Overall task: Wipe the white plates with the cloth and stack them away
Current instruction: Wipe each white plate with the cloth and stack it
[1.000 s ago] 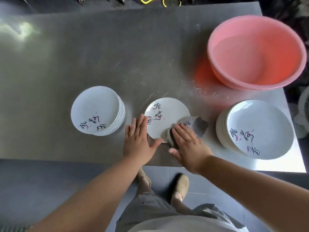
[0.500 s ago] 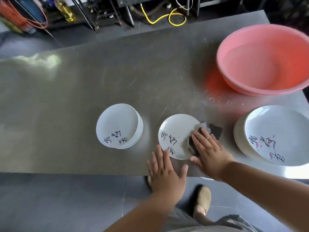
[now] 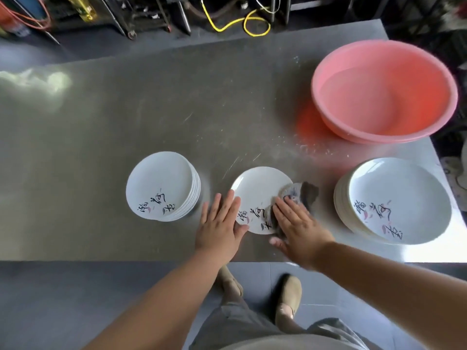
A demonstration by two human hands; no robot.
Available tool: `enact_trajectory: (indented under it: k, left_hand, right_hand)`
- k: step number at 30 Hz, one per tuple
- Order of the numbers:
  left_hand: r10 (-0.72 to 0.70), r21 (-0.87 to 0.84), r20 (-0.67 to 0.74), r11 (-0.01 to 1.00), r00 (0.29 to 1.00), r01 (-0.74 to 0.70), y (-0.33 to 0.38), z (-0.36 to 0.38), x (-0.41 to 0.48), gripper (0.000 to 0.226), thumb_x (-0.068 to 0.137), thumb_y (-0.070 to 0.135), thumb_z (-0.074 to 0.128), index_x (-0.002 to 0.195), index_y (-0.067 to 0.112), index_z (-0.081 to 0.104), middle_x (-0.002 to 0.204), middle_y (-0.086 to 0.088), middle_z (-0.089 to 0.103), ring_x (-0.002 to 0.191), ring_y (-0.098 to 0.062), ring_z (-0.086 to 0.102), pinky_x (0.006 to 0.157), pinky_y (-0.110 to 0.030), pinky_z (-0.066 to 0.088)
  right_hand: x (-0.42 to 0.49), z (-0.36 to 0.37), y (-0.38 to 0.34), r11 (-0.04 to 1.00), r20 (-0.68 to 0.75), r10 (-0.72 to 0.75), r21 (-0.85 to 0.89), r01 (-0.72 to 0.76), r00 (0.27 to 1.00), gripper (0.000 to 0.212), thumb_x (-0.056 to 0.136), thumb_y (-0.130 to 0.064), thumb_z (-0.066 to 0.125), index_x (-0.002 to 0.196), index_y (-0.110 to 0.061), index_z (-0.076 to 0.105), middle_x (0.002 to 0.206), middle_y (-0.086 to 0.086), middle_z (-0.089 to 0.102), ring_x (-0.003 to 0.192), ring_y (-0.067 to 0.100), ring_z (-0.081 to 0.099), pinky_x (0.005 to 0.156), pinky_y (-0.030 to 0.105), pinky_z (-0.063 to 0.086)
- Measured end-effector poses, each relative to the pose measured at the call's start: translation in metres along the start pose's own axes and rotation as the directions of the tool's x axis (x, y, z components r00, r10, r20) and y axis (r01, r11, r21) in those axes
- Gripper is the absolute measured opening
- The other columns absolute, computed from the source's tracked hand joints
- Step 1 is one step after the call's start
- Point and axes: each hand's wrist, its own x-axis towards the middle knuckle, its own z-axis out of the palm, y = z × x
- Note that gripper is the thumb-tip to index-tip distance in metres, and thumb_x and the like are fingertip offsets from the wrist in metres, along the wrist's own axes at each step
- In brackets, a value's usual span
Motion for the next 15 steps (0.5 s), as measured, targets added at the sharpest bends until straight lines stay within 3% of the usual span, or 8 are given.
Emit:
enact_trajectory:
  k: [5,7,8,10,12,14,15]
  left_hand:
    - [-0.145,-0.102,-0.018,0.984,0.989,0.143,0.025,0.000,-0.002,0.075,0.100,0.067,0.016,0.166,0.032,0.017,0.175,0.013,-0.006,0.163,-0.024,-0.002,0.129,-0.048,-0.010]
    - [-0.196,-0.135,-0.042,0.973,0.980,0.189,0.033,0.002,-0.004,0.074,0.099,0.065,0.022,0.164,0.031,0.025,0.176,0.012,0.005,0.162,-0.026,0.006,0.130,-0.051,-0.005]
    - [-0.214,-0.143,-0.054,0.968,0.975,0.204,0.036,0.003,-0.005,0.074,0.099,0.065,0.025,0.163,0.030,0.029,0.175,0.011,0.009,0.162,-0.028,0.011,0.130,-0.052,-0.001]
    - [-0.235,-0.142,-0.066,0.964,0.970,0.224,0.039,0.003,-0.006,0.074,0.098,0.066,0.028,0.162,0.030,0.033,0.175,0.011,0.013,0.159,-0.031,0.017,0.129,-0.055,0.006]
    - [-0.256,-0.139,-0.041,0.959,0.966,0.248,0.041,0.000,-0.007,0.075,0.098,0.069,0.026,0.163,0.032,0.031,0.175,0.013,0.011,0.158,-0.033,0.018,0.129,-0.056,0.006]
    - [-0.275,-0.139,-0.010,0.952,0.961,0.271,0.042,-0.003,-0.008,0.075,0.097,0.071,0.023,0.163,0.034,0.027,0.175,0.015,0.007,0.159,-0.032,0.013,0.129,-0.055,0.001]
    - [-0.280,-0.142,0.006,0.950,0.960,0.278,0.041,-0.006,-0.007,0.074,0.097,0.072,0.023,0.162,0.035,0.025,0.175,0.017,0.004,0.159,-0.031,0.010,0.129,-0.054,-0.002]
  right_hand:
    - [0.040,-0.023,0.014,0.997,-0.090,0.059,0.054,-0.055,0.994,0.084,0.104,-0.062,0.026,0.167,-0.013,-0.001,0.174,-0.001,-0.018,0.157,0.017,-0.026,0.131,0.040,-0.006]
    - [0.027,-0.009,-0.002,0.989,-0.142,0.109,0.115,-0.093,0.984,0.080,0.105,-0.055,0.034,0.166,-0.010,0.008,0.175,0.002,-0.007,0.160,0.022,-0.016,0.131,0.042,0.007]
    - [0.015,-0.001,-0.013,0.986,-0.201,0.117,0.138,-0.090,0.973,0.076,0.105,-0.049,0.044,0.165,-0.009,0.020,0.175,0.005,0.007,0.162,0.026,-0.003,0.129,0.045,0.020]
    - [-0.005,0.013,-0.029,0.990,-0.317,0.047,0.140,-0.002,0.947,0.065,0.099,-0.032,0.064,0.155,-0.006,0.045,0.166,0.010,0.037,0.156,0.034,0.029,0.121,0.049,0.038]
    - [-0.012,0.020,-0.030,0.986,-0.361,-0.042,0.134,0.096,0.932,0.056,0.095,-0.017,0.072,0.147,-0.006,0.057,0.156,0.012,0.051,0.148,0.037,0.043,0.119,0.049,0.040]
    - [-0.012,0.009,-0.025,0.947,-0.375,-0.028,0.286,0.144,0.927,0.038,0.099,-0.013,0.067,0.136,-0.008,0.066,0.141,0.010,0.064,0.137,0.032,0.055,0.115,0.044,0.047]
    - [-0.012,-0.003,-0.022,0.897,-0.369,0.037,0.421,0.131,0.929,0.027,0.103,-0.019,0.060,0.128,-0.013,0.069,0.127,0.007,0.070,0.124,0.026,0.062,0.106,0.036,0.050]
